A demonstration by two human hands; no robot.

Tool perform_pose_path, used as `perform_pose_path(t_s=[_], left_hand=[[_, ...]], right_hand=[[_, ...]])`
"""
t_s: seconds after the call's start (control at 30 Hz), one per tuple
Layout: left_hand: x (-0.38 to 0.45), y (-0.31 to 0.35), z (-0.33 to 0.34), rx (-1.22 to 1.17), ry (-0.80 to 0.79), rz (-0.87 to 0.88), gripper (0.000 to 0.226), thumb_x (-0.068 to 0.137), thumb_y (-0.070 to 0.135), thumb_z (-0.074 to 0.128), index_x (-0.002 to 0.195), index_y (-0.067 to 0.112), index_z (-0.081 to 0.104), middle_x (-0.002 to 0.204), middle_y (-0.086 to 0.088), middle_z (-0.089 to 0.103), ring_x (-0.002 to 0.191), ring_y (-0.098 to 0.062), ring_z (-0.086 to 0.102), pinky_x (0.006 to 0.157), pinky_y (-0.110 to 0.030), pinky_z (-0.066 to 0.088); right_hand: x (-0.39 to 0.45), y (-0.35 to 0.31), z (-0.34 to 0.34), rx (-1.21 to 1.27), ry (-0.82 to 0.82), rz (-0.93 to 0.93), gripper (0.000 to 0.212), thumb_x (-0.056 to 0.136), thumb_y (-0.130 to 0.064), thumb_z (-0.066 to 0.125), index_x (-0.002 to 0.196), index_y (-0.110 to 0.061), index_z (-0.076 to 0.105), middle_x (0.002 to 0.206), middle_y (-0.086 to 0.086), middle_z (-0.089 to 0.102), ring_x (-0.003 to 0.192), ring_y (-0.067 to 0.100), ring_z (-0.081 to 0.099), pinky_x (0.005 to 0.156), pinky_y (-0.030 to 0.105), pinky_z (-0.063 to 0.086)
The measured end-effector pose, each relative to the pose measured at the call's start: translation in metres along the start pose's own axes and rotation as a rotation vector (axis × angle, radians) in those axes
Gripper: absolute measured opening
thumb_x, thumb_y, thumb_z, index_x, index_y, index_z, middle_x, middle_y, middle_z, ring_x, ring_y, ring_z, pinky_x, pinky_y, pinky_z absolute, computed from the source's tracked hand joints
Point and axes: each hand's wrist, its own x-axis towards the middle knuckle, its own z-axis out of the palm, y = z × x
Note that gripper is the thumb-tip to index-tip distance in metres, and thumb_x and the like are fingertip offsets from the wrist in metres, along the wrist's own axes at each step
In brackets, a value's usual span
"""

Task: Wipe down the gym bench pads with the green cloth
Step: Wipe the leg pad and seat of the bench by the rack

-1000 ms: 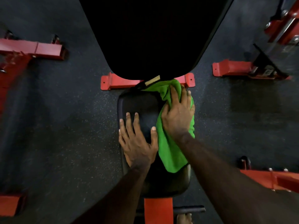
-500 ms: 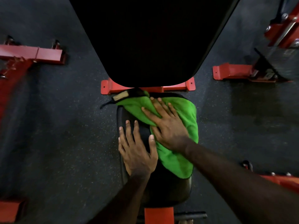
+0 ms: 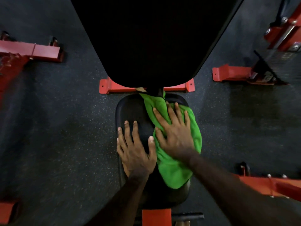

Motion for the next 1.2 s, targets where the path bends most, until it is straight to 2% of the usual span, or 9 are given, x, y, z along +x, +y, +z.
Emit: perform_pose_path(t_s=[0.07, 0.13, 0.27, 0.4, 0.5, 0.7, 0.83, 0.97, 1.2], left_hand=[[-0.001, 0.0, -0.001, 0.0, -0.015, 0.002, 0.072, 0.1, 0.061, 0.034, 0.159, 0.019, 0.037, 0.17, -0.004, 0.025, 0.158, -0.029, 0.018, 0.123, -0.051, 0.021], [0.0, 0.0, -0.001, -0.003, -0.019, -0.004, 0.072, 0.1, 0.061, 0.035, 0.159, 0.02, 0.036, 0.17, -0.004, 0.024, 0.158, -0.028, 0.016, 0.124, -0.051, 0.019], [-0.001, -0.001, -0.001, -0.005, 0.0, 0.0, 0.07, 0.099, 0.056, 0.039, 0.158, 0.018, 0.038, 0.169, -0.005, 0.027, 0.157, -0.03, 0.019, 0.123, -0.053, 0.021], [0.0, 0.001, -0.001, -0.027, -0.012, -0.006, 0.071, 0.098, 0.054, 0.04, 0.159, 0.017, 0.037, 0.17, -0.005, 0.025, 0.158, -0.03, 0.016, 0.124, -0.053, 0.019], [0.0, 0.002, 0.0, -0.028, -0.014, 0.004, 0.073, 0.098, 0.057, 0.043, 0.158, 0.016, 0.037, 0.17, -0.006, 0.024, 0.158, -0.03, 0.016, 0.124, -0.053, 0.018], [0.0, -0.001, 0.002, 0.005, -0.011, 0.005, 0.075, 0.095, 0.055, 0.054, 0.158, 0.019, 0.037, 0.169, -0.006, 0.026, 0.157, -0.032, 0.019, 0.124, -0.052, 0.02], [-0.001, -0.003, 0.001, 0.008, -0.001, 0.012, 0.074, 0.096, 0.054, 0.053, 0.158, 0.019, 0.037, 0.169, -0.006, 0.026, 0.157, -0.031, 0.019, 0.123, -0.052, 0.021], [-0.002, 0.001, 0.0, -0.005, -0.009, 0.007, 0.073, 0.097, 0.055, 0.049, 0.158, 0.018, 0.036, 0.169, -0.006, 0.026, 0.157, -0.032, 0.018, 0.123, -0.053, 0.02], [-0.001, -0.002, 0.003, -0.016, 0.011, 0.01, 0.073, 0.096, 0.057, 0.049, 0.158, 0.02, 0.037, 0.168, -0.006, 0.027, 0.157, -0.031, 0.02, 0.122, -0.053, 0.022]], right_hand=[[0.025, 0.023, -0.002, 0.014, 0.038, 0.0, 0.068, 0.095, -0.054, 0.05, 0.16, -0.038, 0.034, 0.167, 0.011, 0.031, 0.157, 0.036, 0.021, 0.12, 0.064, 0.025], [0.035, 0.026, -0.001, 0.067, 0.111, 0.145, 0.067, 0.093, -0.053, 0.054, 0.157, -0.035, 0.041, 0.165, 0.01, 0.035, 0.155, 0.034, 0.025, 0.119, 0.062, 0.029], [-0.021, -0.019, 0.006, 0.097, 0.176, 0.356, 0.065, 0.101, -0.047, 0.047, 0.162, -0.032, 0.031, 0.172, 0.01, 0.018, 0.159, 0.034, 0.013, 0.121, 0.059, 0.027], [-0.094, -0.027, 0.011, 0.103, 0.04, 0.191, 0.07, 0.095, -0.045, 0.046, 0.163, -0.04, 0.026, 0.174, 0.003, 0.011, 0.161, 0.031, 0.006, 0.122, 0.063, 0.024], [-0.088, -0.006, 0.01, 0.143, 0.04, 0.101, 0.071, 0.094, -0.044, 0.052, 0.161, -0.035, 0.032, 0.173, 0.006, 0.015, 0.16, 0.035, 0.006, 0.119, 0.065, 0.029], [-0.043, -0.023, 0.013, 0.389, 0.268, 0.567, 0.064, 0.101, -0.04, 0.056, 0.16, -0.033, 0.033, 0.17, 0.011, 0.021, 0.154, 0.034, 0.028, 0.117, 0.053, 0.041], [-0.094, -0.042, 0.015, 0.24, 0.212, 0.446, 0.064, 0.103, -0.044, 0.05, 0.163, -0.034, 0.029, 0.172, 0.013, 0.014, 0.156, 0.037, 0.022, 0.121, 0.053, 0.034], [-0.148, -0.046, 0.015, 0.359, 0.178, 0.445, 0.067, 0.099, -0.043, 0.054, 0.162, -0.04, 0.029, 0.174, 0.005, 0.009, 0.157, 0.028, 0.022, 0.118, 0.05, 0.039], [-0.059, -0.024, 0.012, 0.446, 0.241, 0.629, 0.069, 0.097, -0.042, 0.055, 0.16, -0.044, 0.027, 0.163, 0.013, 0.029, 0.139, 0.039, 0.045, 0.102, 0.055, 0.05]])
